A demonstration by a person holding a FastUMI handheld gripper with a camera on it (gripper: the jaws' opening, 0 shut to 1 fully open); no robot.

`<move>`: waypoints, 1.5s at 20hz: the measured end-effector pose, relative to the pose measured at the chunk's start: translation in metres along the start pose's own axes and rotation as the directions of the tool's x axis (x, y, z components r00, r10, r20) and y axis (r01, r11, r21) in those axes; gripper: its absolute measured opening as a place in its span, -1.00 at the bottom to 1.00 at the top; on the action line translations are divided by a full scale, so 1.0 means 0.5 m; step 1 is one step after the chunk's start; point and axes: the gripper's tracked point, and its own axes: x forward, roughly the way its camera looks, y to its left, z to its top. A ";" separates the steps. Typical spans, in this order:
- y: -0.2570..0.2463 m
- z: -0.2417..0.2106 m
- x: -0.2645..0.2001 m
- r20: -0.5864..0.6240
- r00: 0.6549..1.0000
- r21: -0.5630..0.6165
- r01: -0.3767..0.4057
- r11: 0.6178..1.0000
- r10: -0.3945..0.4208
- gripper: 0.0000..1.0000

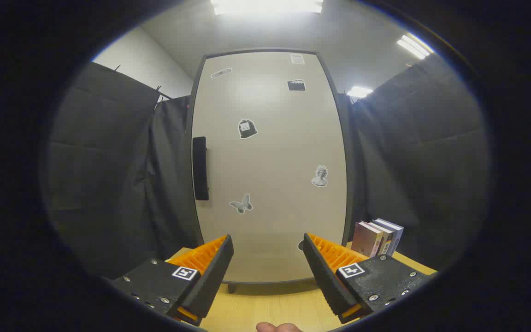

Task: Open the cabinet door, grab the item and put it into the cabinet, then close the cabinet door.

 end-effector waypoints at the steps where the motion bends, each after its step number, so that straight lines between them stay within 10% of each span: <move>1: -0.003 -0.003 0.000 -0.008 1.000 0.001 0.005 1.000 -0.005 0.90; 30: -0.012 0.004 0.003 -0.004 1.000 -0.018 0.006 1.000 -0.006 0.89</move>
